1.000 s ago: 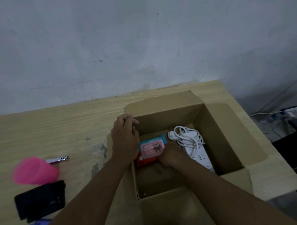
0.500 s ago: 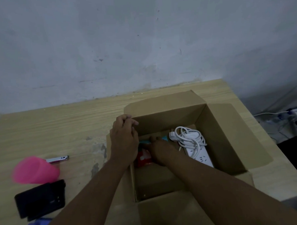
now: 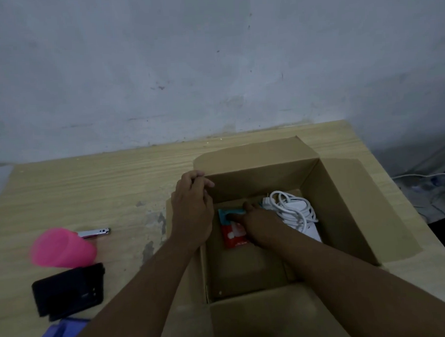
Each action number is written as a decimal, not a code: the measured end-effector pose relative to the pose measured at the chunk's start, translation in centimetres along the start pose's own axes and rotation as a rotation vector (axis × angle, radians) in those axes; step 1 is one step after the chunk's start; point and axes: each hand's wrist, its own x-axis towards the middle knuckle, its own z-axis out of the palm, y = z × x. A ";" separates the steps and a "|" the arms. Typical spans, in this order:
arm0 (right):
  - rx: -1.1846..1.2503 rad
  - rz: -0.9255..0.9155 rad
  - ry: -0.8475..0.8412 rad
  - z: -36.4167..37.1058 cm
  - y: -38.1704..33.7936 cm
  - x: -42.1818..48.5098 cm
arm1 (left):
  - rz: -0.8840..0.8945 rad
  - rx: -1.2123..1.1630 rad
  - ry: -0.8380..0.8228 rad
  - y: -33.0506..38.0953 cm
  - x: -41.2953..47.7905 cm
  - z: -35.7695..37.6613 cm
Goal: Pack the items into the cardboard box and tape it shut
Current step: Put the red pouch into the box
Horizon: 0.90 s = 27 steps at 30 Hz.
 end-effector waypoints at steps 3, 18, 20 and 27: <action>0.050 0.032 -0.001 0.3 0.3 0.0 | 0.004 0.006 -0.001 0.0 0.0 0.0; 0.040 -0.034 0.026 0.0 -1.6 -0.8 | 0.004 -0.013 0.017 -0.1 0.0 0.0; 0.066 -0.036 0.035 0.4 -1.5 -0.8 | 0.006 -0.015 0.015 -0.2 0.0 0.0; 0.158 -0.015 0.015 1.0 -0.7 -0.5 | 0.011 -0.048 0.011 -0.2 0.0 -0.1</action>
